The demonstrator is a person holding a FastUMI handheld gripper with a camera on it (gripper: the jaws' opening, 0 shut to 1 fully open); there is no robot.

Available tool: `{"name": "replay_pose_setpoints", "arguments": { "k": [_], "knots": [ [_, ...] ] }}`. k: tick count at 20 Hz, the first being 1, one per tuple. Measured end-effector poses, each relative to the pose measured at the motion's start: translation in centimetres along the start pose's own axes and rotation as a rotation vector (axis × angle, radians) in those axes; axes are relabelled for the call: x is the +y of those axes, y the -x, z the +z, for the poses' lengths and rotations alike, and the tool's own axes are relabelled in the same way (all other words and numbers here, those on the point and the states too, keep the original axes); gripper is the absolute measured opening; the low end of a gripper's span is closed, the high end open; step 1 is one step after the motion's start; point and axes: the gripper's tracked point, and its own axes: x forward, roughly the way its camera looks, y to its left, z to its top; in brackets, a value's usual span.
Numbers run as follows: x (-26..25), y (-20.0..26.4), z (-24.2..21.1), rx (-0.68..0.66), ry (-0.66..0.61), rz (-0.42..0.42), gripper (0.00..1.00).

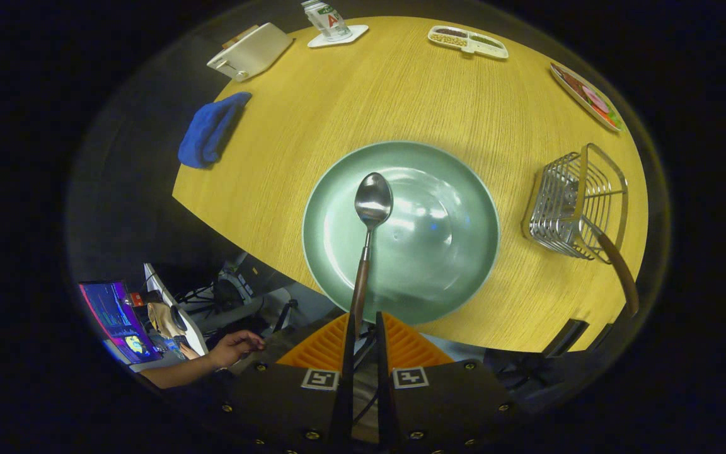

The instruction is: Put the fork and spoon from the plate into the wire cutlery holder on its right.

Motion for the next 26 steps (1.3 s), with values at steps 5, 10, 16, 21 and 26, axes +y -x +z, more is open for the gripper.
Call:
{"name": "replay_pose_setpoints", "arguments": {
  "k": [5,10,16,21,26],
  "knots": [
    [0.7,-1.6,0.0,0.031,0.021,-0.008,0.18],
    [0.6,-3.4,0.1,0.041,0.022,-0.033,0.18],
    [-0.6,-5.8,0.5,0.040,0.036,-0.089,0.18],
    [-1.5,-6.2,0.4,0.056,0.042,-0.091,0.18],
    [-4.5,-5.6,1.0,0.073,0.099,-0.157,0.18]
  ]
}}
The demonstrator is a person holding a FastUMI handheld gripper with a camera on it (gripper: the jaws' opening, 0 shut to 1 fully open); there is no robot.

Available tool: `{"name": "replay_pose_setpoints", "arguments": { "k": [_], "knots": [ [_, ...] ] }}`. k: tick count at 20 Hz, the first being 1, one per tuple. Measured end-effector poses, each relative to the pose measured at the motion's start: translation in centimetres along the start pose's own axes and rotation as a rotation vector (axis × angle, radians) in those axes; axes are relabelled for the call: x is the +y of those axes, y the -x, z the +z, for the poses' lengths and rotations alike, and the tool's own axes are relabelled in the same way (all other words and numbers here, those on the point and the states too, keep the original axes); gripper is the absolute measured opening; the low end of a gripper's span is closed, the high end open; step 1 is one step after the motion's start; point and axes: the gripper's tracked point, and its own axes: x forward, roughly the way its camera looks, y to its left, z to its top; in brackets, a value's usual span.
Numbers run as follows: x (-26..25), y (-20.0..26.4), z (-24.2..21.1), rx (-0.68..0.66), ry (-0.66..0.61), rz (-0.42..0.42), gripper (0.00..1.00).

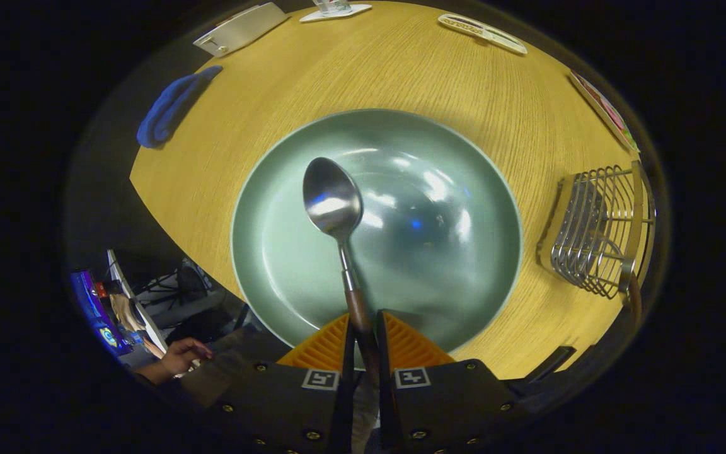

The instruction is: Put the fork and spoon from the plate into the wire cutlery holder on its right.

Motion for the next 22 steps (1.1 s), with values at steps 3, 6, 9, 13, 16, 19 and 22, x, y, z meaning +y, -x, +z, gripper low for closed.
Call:
{"name": "replay_pose_setpoints", "arguments": {
  "k": [3,6,9,13,16,19,22],
  "knots": [
    [-1.1,0.3,-1.5,0.038,0.094,-0.031,0.18],
    [-1.9,0.4,-1.9,0.059,0.193,-0.086,0.18],
    [-1.6,-0.5,-1.8,0.043,0.167,-0.079,0.18],
    [-1.0,1.8,-0.9,0.042,0.180,-0.083,0.08],
    [-1.8,3.6,-0.7,0.042,0.180,-0.063,0.03],
    [-2.4,5.9,-0.6,0.053,0.207,-0.060,0.03],
    [-4.5,8.5,-1.2,0.062,0.227,-0.053,0.03]
  ]
}}
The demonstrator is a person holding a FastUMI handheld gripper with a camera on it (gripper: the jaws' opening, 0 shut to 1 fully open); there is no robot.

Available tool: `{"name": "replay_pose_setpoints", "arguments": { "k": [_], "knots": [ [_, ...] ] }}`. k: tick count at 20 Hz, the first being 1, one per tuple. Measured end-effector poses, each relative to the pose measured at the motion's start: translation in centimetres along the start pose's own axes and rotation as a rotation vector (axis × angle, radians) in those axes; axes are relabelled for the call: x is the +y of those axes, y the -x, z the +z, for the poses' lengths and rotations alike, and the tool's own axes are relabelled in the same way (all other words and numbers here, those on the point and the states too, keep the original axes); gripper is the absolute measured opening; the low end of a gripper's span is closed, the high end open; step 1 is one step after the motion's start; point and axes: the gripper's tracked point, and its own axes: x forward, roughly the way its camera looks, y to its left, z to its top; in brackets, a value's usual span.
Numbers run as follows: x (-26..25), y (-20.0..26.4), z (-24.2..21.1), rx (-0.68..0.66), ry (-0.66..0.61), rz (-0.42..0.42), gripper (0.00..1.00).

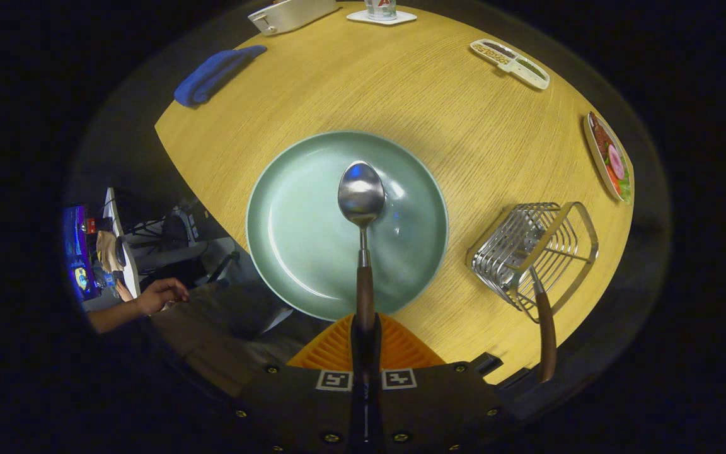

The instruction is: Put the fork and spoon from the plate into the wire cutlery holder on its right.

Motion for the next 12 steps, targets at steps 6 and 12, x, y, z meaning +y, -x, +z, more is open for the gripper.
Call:
{"name": "replay_pose_setpoints", "arguments": {
  "k": [6,12],
  "knots": [
    [-4.3,5.6,-2.2,0.045,0.043,-0.037,0.03],
    [-7.8,9.9,-4.4,0.101,-0.004,-0.060,0.02]
  ]
}}
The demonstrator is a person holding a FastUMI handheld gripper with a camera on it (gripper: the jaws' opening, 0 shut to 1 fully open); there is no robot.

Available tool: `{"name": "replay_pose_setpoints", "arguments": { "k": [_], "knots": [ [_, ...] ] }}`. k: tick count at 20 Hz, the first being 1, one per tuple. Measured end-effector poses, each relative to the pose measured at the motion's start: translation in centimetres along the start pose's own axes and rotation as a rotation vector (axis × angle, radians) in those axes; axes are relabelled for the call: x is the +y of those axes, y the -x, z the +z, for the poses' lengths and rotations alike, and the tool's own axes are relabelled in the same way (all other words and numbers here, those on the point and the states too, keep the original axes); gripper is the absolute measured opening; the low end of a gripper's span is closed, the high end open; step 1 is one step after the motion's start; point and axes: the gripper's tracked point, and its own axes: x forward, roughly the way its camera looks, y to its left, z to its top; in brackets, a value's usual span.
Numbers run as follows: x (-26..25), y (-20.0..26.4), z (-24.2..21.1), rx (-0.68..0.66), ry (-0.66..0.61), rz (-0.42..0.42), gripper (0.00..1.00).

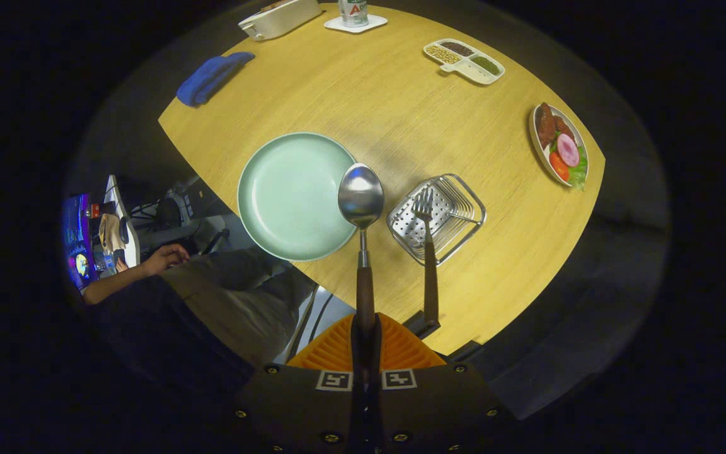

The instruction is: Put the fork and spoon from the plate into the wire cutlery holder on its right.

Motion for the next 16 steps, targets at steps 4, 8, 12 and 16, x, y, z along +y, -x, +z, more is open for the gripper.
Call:
{"name": "replay_pose_setpoints", "arguments": {
  "k": [4,8,12,16],
  "knots": [
    [-2.3,0.9,-1.5,0.040,-0.027,-0.006,0.03],
    [-4.3,1.7,-2.3,0.071,-0.046,-0.025,0.02],
    [-5.0,1.6,-2.2,0.102,-0.048,-0.007,0.02],
    [-6.1,0.8,-1.8,0.158,-0.070,0.013,0.02]
  ]
}}
